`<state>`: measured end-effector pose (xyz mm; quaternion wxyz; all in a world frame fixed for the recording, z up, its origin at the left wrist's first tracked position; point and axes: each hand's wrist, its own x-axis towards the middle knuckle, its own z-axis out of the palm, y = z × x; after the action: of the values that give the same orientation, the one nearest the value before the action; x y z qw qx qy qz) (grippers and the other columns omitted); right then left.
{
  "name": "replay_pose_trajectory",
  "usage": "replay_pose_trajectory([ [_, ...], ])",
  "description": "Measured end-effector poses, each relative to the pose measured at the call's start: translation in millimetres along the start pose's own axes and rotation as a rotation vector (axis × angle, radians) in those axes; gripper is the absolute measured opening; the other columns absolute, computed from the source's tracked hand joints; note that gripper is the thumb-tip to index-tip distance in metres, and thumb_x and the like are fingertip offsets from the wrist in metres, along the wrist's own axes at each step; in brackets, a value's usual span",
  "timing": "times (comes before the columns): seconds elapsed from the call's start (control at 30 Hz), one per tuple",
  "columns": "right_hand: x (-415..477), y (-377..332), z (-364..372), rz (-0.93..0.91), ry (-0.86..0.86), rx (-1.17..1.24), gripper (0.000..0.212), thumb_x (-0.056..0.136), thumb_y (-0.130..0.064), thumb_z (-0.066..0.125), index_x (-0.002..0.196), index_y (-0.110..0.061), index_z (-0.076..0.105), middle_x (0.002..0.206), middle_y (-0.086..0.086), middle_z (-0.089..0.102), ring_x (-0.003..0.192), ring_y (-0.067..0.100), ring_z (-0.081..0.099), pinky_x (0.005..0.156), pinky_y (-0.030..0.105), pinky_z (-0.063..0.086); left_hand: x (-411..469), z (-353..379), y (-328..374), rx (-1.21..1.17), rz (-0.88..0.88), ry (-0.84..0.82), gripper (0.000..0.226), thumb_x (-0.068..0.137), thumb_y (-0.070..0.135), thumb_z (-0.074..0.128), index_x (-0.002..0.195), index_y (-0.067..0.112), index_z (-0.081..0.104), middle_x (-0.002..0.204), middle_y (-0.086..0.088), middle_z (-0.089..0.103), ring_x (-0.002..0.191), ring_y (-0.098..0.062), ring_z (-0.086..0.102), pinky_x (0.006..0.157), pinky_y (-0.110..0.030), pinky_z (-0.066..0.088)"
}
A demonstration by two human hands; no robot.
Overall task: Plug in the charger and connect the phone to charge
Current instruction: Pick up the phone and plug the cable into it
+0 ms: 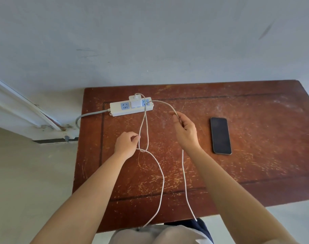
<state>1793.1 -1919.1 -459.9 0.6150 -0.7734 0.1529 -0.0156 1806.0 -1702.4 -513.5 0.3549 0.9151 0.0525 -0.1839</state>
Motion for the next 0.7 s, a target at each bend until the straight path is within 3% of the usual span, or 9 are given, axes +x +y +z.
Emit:
replay_pose_trajectory([
  [0.07, 5.3, -18.9, -1.0, 0.024, 0.066, 0.086, 0.023, 0.101, -0.044, 0.054, 0.109, -0.033, 0.072, 0.057, -0.005, 0.055, 0.049, 0.004, 0.044, 0.045, 0.016, 0.036, -7.6, -12.0, 3.5, -0.194, -0.019, 0.060, 0.025, 0.102, 0.027, 0.052, 0.114, 0.011, 0.067, 0.104, -0.005, 0.067, 0.102, -0.025, 0.063, 0.086, -0.038, 0.051],
  [0.13, 10.2, -31.7, -0.8, 0.056, 0.085, 0.102, 0.030, 0.101, -0.049, 0.050, 0.106, -0.031, 0.073, 0.052, -0.004, 0.051, 0.045, 0.003, 0.040, 0.043, 0.015, 0.035, -12.6, -29.5, 9.6, -0.393, -0.059, 0.138, 0.018, 0.101, 0.026, 0.053, 0.109, 0.015, 0.065, 0.095, 0.000, 0.065, 0.092, -0.018, 0.062, 0.076, -0.029, 0.049],
  [0.23, 10.3, -36.0, 3.1, 0.066, -0.067, -0.167, 0.031, 0.103, -0.041, 0.048, 0.101, -0.027, 0.076, 0.049, -0.016, 0.055, 0.032, 0.000, 0.035, 0.036, 0.014, 0.030, -10.2, -65.6, 21.8, -0.718, -0.124, 0.236, 0.015, 0.100, 0.026, 0.054, 0.093, 0.021, 0.066, 0.077, 0.004, 0.064, 0.067, -0.010, 0.057, 0.062, -0.023, 0.046],
  [0.37, 3.5, -30.7, 9.5, 0.191, -0.197, -0.234, 0.028, 0.101, -0.037, 0.054, 0.100, -0.020, 0.077, 0.052, -0.013, 0.058, 0.043, 0.007, 0.040, 0.047, 0.026, 0.036, -7.3, -104.4, 28.2, -1.110, -0.268, 0.188, 0.008, 0.100, 0.016, 0.055, 0.094, 0.013, 0.061, 0.073, -0.004, 0.059, 0.043, -0.006, 0.050, 0.043, -0.023, 0.046],
  [0.43, 0.0, -31.0, 13.9, 0.226, -0.128, -0.183, 0.027, 0.102, -0.032, 0.054, 0.117, -0.016, 0.068, 0.067, -0.008, 0.064, 0.050, 0.009, 0.049, 0.049, 0.027, 0.040, -10.6, -110.9, 24.6, -1.187, -0.342, 0.068, 0.007, 0.098, 0.011, 0.057, 0.102, 0.009, 0.063, 0.074, -0.007, 0.056, 0.042, -0.008, 0.049, 0.039, -0.022, 0.043],
  [0.5, -4.1, -31.7, 18.7, 0.203, -0.019, -0.244, 0.030, 0.101, -0.025, 0.054, 0.129, -0.015, 0.055, 0.099, 0.004, 0.069, 0.063, 0.011, 0.058, 0.056, 0.029, 0.049, -15.7, -111.5, 20.9, -1.231, -0.377, -0.015, 0.013, 0.097, 0.009, 0.060, 0.107, 0.007, 0.067, 0.071, -0.005, 0.058, 0.044, -0.008, 0.052, 0.038, -0.021, 0.042],
  [0.6, -17.8, -30.7, 27.2, 0.067, 0.052, -0.442, 0.039, 0.101, -0.021, 0.052, 0.139, -0.021, 0.045, 0.132, 0.010, 0.049, 0.076, 0.003, 0.052, 0.075, 0.032, 0.047, -21.9, -108.2, 19.3, -1.276, -0.371, 0.016, 0.010, 0.096, 0.008, 0.061, 0.100, 0.008, 0.070, 0.068, -0.004, 0.060, 0.048, -0.007, 0.056, 0.040, -0.020, 0.045],
  [0.7, -41.5, -29.7, 36.7, -0.096, -0.076, -0.376, 0.049, 0.099, -0.050, 0.051, 0.144, -0.037, 0.039, 0.140, 0.001, 0.034, 0.086, 0.007, 0.060, 0.080, 0.039, 0.058, -26.0, -104.1, 23.1, -1.314, -0.367, 0.043, 0.010, 0.096, 0.006, 0.061, 0.100, 0.007, 0.070, 0.067, -0.005, 0.065, 0.050, -0.008, 0.061, 0.044, -0.021, 0.050],
])
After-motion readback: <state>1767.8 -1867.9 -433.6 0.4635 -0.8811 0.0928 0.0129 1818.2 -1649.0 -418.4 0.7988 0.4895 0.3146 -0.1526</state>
